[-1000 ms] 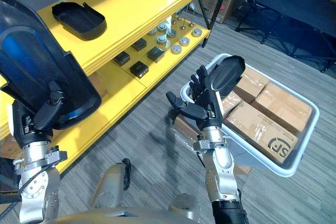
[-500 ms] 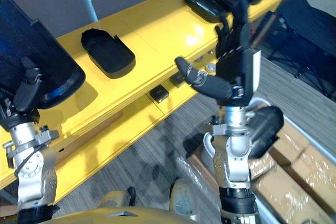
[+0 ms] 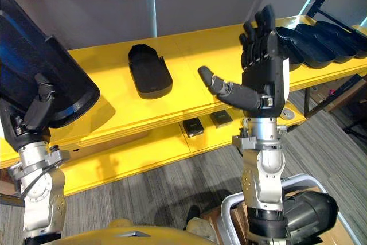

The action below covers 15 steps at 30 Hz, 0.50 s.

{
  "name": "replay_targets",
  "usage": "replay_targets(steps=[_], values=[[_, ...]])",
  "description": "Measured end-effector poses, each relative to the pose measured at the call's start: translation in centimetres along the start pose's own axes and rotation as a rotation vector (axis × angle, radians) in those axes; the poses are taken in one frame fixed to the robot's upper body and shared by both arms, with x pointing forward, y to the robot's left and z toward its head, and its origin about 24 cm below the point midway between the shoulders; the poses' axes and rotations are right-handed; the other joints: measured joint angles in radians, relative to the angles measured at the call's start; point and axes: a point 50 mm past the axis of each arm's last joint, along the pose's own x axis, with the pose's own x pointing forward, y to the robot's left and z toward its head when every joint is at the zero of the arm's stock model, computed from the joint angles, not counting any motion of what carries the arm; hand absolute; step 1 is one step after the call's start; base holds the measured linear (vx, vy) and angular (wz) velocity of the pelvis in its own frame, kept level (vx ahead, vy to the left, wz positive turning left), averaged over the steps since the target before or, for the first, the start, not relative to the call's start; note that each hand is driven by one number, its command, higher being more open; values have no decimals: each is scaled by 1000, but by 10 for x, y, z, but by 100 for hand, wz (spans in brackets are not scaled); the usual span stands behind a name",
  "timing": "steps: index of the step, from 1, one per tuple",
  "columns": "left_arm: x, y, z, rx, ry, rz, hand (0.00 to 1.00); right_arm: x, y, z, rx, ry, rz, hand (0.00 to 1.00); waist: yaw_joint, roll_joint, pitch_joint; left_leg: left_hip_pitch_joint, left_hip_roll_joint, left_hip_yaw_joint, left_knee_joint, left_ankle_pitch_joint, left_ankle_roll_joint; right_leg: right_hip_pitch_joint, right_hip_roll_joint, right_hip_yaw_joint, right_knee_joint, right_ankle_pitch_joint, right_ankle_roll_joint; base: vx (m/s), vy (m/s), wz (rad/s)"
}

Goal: Walk over and take three plastic housings, then place them on the shelf

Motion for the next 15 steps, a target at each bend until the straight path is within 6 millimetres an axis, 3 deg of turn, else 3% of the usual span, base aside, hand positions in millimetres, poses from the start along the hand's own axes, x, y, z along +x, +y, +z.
replay_targets(steps=[2, 3, 4, 6, 7, 8, 10, 11, 13, 15], values=[[-2, -2, -2, -8, 11, 15, 0, -6, -5, -10, 7, 59, -24, 100, -9, 0, 3, -16, -13, 15, 1, 26, 37, 6, -48, -36, 16, 7, 9, -33, 104, 60], [-2, -3, -2, -15, 11, 16, 0, -7, -8, -11, 1, 64, -33, 100, -13, 1, 9, -21, -13, 26, 9, 25, 41, 11, -64, -46, 22, 6, 10, -25, 134, 90], [-2, -8, -3, -17, 7, 0, 0, -8, -12, -11, -5, 62, -55, 100, -30, 3, 37, -49, 9, 72, 66, 10, 51, 41, -93, -76, 26, 3, 15, -56, 168, 81], [-5, -9, -4, 18, 11, -32, 0, -7, -17, -10, 20, 51, -81, 100, -29, 20, 50, -69, 49, 94, 102, 11, 32, 52, -130, -82, 50, -23, 52, -88, 194, 46], [-7, -9, -5, 35, 16, -45, 0, -7, -17, -10, 41, 43, -86, 100, -27, 43, 52, -65, 69, 106, 100, 37, -17, 52, -152, -77, 78, -44, 93, -71, 237, 8], [-7, -9, -5, 47, 16, -49, 0, -8, -16, -11, 53, 40, -94, 100, -28, 44, 53, -63, 58, 119, 111, 40, -65, 53, -174, -69, 89, -49, 109, -76, 417, -2], [-6, -2, -3, 73, 6, -72, 0, -11, -5, -18, 101, 34, -119, 100, -25, 11, 48, -68, -23, 162, 120, 15, -50, 64, -228, -5, 18, -54, 137, -28, 372, -16], [-5, -2, -2, 70, 1, -85, 0, -11, -3, -19, 109, 31, -128, 100, -20, 10, 54, -74, -31, 168, 124, 12, -44, 55, -231, 15, 28, -50, 130, 69, 269, -10], [-1, 0, 0, 86, -3, -166, 0, -20, 1, -29, 106, 73, -189, 100, 2, -23, 62, -101, -57, 190, 178, -19, -23, 48, -239, 25, 65, -29, 99, 93, 200, -13], [-2, 0, 0, 91, 4, -215, 0, -28, 5, -41, 125, 127, -221, 100, 4, -23, 63, -93, -50, 215, 177, -19, -12, 30, -227, 7, 88, -10, 73, 51, 95, -27]])
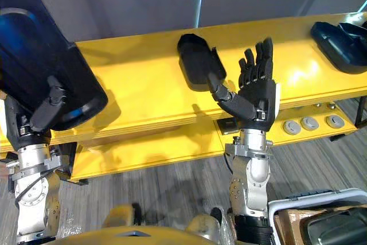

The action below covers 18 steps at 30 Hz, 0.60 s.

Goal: Walk over and take three plastic housings, then place them on the shelf

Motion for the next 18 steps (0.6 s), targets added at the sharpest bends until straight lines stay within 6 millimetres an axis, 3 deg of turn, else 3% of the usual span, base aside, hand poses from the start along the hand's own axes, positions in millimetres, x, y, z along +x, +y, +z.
replay_targets(steps=[3, 6, 11, 18], values=[[10, -5, 4, 18, -23, -81, 0, -6, 1, -3, -54, 23, -9, 100, -20, -6, -6, 10, 9, 4, -27, 12, -1, 7, 60, 69, -48, -25, 6, 94, -7, -16], [26, -30, 8, -22, -44, -199, 0, -6, -7, 3, -76, 6, -37, 100, -53, -3, -11, 20, 22, -1, -91, 50, -23, 10, 84, 81, -85, -6, 33, 83, -78, 7], [28, -64, 3, -78, 25, -368, 0, 0, -24, 22, -163, -32, -44, 100, -91, 7, -15, 81, 54, 15, -229, 109, -48, 4, 126, 107, -85, 1, 23, 52, -67, -8], [37, -59, -14, -89, 150, -247, 0, 15, -17, 55, -286, -119, 126, 100, -101, 26, 6, 76, 53, 41, -241, 129, -46, -49, 128, 139, -49, -12, 6, -36, -12, -10]])
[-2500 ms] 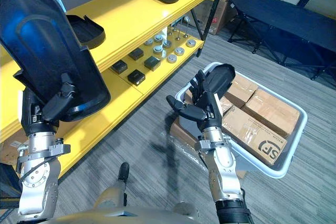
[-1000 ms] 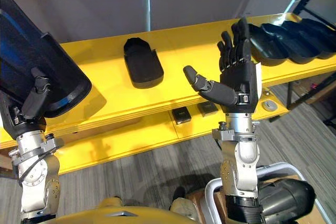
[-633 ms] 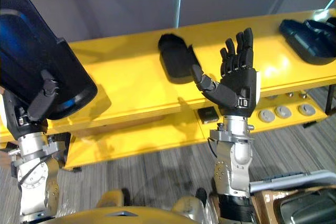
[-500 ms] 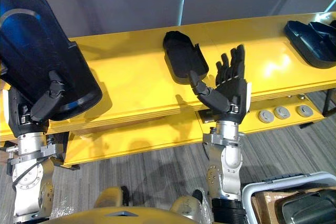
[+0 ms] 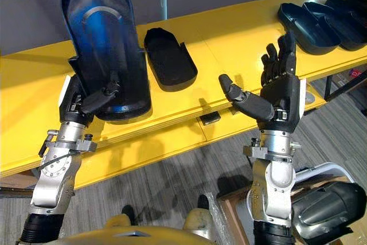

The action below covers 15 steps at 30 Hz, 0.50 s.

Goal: Walk over and take three plastic housings, then place them on the shelf

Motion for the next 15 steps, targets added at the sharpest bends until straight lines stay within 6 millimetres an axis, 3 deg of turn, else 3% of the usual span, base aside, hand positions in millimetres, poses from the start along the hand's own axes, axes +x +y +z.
replay_targets(steps=[3, 7, 15], values=[[11, 14, -9, 7, 32, 139, 0, 8, 4, 4, 5, -34, 44, 100, -4, 0, 39, -20, 0, 1, 14, 6, -4, -38, -2, 25, 45, -47, -1, -135, -31, -4], [10, 27, -10, -25, 40, 285, 0, 10, 5, 6, 6, -46, 79, 100, -15, 25, 85, -42, 3, -2, 8, 29, -5, -84, 1, 30, 90, -55, 1, -83, -39, -1], [12, 32, -7, -16, 35, 280, 0, 16, 37, 1, 85, -50, 214, 100, 7, 25, 125, -50, -12, -65, 8, 49, -6, -98, -24, -15, 201, -115, 0, -36, -21, 22]])
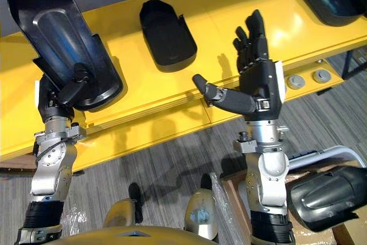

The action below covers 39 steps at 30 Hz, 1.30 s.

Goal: Walk over and take three plastic housings, then place them on the shelf

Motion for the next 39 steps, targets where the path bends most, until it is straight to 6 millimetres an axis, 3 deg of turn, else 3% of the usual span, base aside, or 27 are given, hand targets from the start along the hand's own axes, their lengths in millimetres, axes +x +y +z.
replay_targets(steps=[7, 18, 19, 30, 39], values=[[10, -4, 5, 14, 14, -56, 0, 26, 23, 4, 54, -67, 90, 100, 25, 4, 44, -33, -16, -54, -8, 36, 0, -30, -24, -43, 76, -35, -6, -57, -31, 23], [49, -9, 19, 33, -22, -126, 0, 40, 26, -1, 58, -32, 95, 100, 28, 1, 77, -50, -21, -51, -52, 83, 1, -81, -30, -35, 96, -38, -10, -54, -19, 1], [55, -8, 21, 34, -21, -127, 100, 41, 26, -1, 52, -29, 104, 100, 25, 0, 87, -49, -21, -44, -52, 83, 1, -86, -30, -28, 98, -34, -3, -26, -14, -9], [95, -7, 36, 16, -27, -62, 100, 51, 30, 5, 48, -65, 134, 100, 2, -16, 123, -50, -21, -28, -54, 83, 1, -98, -25, -8, 97, -26, 3, -3, -4, -4], [101, -2, 28, 29, 15, -9, 100, 46, 28, 2, 47, -44, 104, 100, -7, -20, 125, 11, -21, -6, -88, 83, 3, -37, -19, 0, 38, -3, 19, 1, 0, -6]])
